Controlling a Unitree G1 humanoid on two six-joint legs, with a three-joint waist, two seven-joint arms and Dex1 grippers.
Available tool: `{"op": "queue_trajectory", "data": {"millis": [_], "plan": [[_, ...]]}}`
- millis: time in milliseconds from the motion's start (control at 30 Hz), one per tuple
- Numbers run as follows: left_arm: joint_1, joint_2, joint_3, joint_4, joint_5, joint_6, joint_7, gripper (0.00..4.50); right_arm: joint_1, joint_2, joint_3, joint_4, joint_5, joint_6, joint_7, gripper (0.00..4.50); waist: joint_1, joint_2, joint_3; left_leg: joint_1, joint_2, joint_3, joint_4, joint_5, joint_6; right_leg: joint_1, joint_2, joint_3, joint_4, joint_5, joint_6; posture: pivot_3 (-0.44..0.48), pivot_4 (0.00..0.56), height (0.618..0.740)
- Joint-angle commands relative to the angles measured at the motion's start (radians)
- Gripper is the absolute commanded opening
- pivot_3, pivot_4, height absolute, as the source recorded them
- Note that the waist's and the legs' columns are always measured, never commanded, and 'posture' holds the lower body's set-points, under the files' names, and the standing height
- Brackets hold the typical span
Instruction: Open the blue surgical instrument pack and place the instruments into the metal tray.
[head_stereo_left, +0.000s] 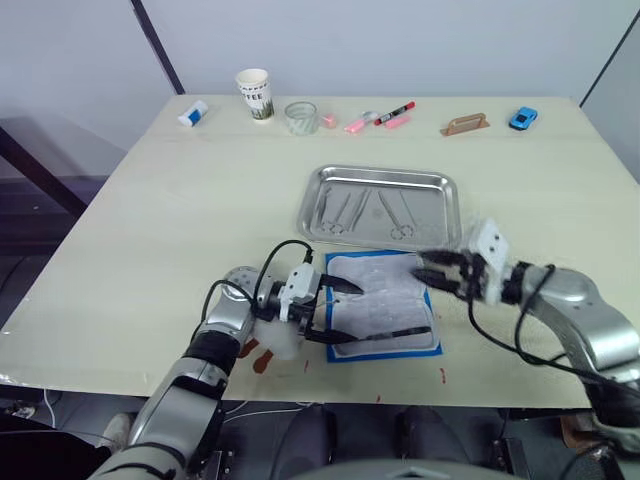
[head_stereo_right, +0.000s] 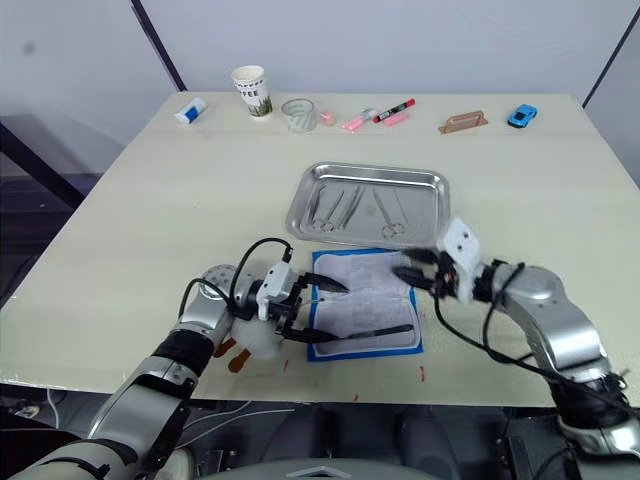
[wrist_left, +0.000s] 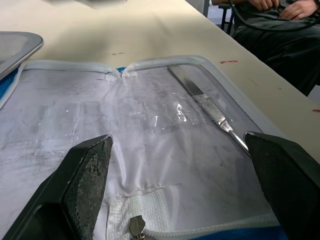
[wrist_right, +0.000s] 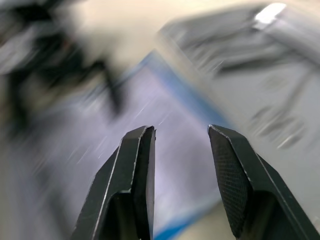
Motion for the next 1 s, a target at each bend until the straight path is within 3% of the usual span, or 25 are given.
{"op": "queue_trajectory", "data": {"millis": [33, 300, 700, 900, 1000], "plan": [[0.046, -0.007, -0.044, 0.067, 0.046, 0.008, -0.039, 4.50, 0.021, -0.034, 0.034, -0.045, -0.006, -0.078, 0.078, 1.93, -0.001, -0.001, 0.000, 0.000, 0.000, 0.000, 0.000, 0.000, 0.000, 0.000, 0.000, 0.000, 0.000, 0.000, 0.000, 0.000, 0.150, 0.718], [0.040, -0.005, -0.043, 0.074, 0.046, 0.006, -0.039, 4.50, 0.031, -0.080, 0.125, 0.062, -0.139, -0.243, 0.137, 1.93, 0.001, -0.002, 0.001, 0.001, 0.000, 0.000, 0.000, 0.000, 0.000, 0.000, 0.000, 0.000, 0.000, 0.000, 0.000, 0.000, 0.150, 0.718], [0.039, -0.003, -0.032, 0.071, 0.037, 0.020, -0.039, 4.50, 0.009, -0.096, 0.196, 0.136, -0.244, -0.303, 0.177, 1.93, 0.001, -0.002, 0.001, 0.001, 0.000, -0.001, 0.000, 0.000, 0.000, 0.000, 0.001, 0.000, 0.001, 0.000, 0.000, 0.000, 0.150, 0.718], [0.048, 0.010, -0.054, 0.050, 0.001, 0.030, -0.039, 4.50, 0.003, -0.090, 0.201, 0.140, -0.241, -0.296, 0.184, 0.05, 0.000, -0.003, 0.001, 0.002, 0.000, 0.000, 0.000, 0.000, 0.000, 0.000, 0.001, 0.000, 0.001, 0.000, 0.000, 0.000, 0.150, 0.718], [0.047, 0.012, -0.057, 0.049, -0.006, 0.032, -0.039, 4.50, 0.004, -0.089, 0.201, 0.135, -0.235, -0.293, 0.186, 0.02, -0.001, -0.003, 0.001, 0.002, 0.000, 0.000, 0.000, 0.000, 0.000, 0.000, 0.001, 0.001, 0.001, 0.000, 0.000, 0.000, 0.150, 0.718]]}}
